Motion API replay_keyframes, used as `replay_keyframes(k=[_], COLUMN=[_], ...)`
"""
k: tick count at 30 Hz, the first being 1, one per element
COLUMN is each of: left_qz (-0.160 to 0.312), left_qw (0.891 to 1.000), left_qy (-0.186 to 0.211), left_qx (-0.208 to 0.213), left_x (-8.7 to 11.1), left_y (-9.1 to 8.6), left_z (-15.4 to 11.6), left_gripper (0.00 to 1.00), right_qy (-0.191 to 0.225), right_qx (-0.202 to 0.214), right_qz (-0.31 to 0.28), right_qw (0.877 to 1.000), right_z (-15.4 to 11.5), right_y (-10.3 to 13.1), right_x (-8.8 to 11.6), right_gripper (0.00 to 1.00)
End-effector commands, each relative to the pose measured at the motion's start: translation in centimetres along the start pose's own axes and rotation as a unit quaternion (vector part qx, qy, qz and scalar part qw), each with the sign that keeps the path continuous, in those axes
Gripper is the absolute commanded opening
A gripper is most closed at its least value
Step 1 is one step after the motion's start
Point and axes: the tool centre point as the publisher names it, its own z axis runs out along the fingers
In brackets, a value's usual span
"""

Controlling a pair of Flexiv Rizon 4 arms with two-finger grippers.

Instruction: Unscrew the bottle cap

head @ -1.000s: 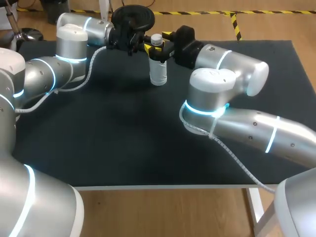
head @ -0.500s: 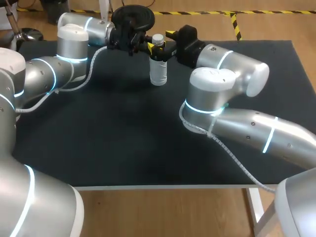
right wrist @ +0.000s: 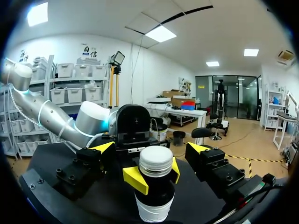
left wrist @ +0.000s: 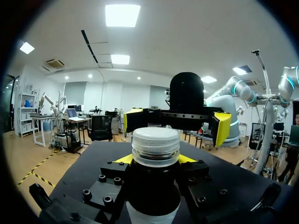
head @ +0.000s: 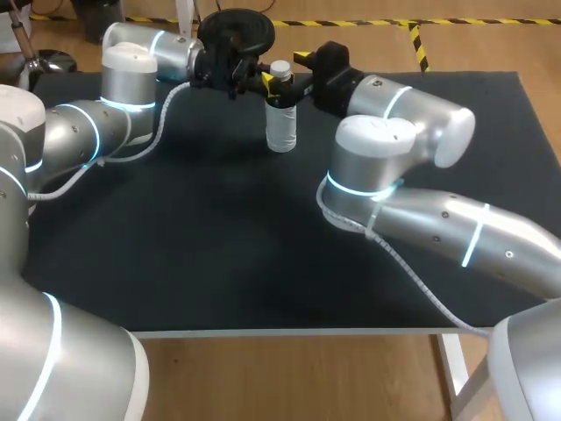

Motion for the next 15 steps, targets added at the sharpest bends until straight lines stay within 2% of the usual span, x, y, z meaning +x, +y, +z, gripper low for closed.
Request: replay_keyframes(k=[1, 8, 9, 11, 12, 15], left_qz=[-0.001, -0.001, -0.001, -0.001, -0.001, -0.001], left_qw=[0.994, 0.994, 0.994, 0.994, 0.994, 0.994], left_qy=[0.112, 0.112, 0.112, 0.112, 0.112, 0.112], left_qx=[0.002, 0.002, 0.002, 0.002, 0.002, 0.002], left_x=[-0.77, -0.77, -0.77, -0.77, -0.77, -0.77], left_y=[0.31, 0.31, 0.31, 0.31, 0.31, 0.31], left_z=[-0.12, -0.12, -0.12, -0.12, -0.12, -0.12], left_gripper=[0.0, 0.0, 0.0, 0.0, 0.0, 0.0], right_qy=[-0.002, -0.005, -0.005, -0.005, -0.005, -0.005], right_qx=[-0.004, -0.008, -0.007, -0.007, -0.007, -0.006], right_qz=[0.001, 0.003, 0.003, 0.003, 0.004, 0.007], right_qw=[1.0, 1.0, 1.0, 1.0, 1.0, 1.0], right_z=[0.61, 0.75, 0.76, 0.77, 0.75, 0.76], right_y=[-0.3, -0.4, -0.44, -0.5, -0.56, -0.69], right_x=[0.04, 0.03, 0.01, -0.02, -0.08, -0.18], right_gripper=[1.0, 1.0, 0.93, 0.67, 0.5, 0.4])
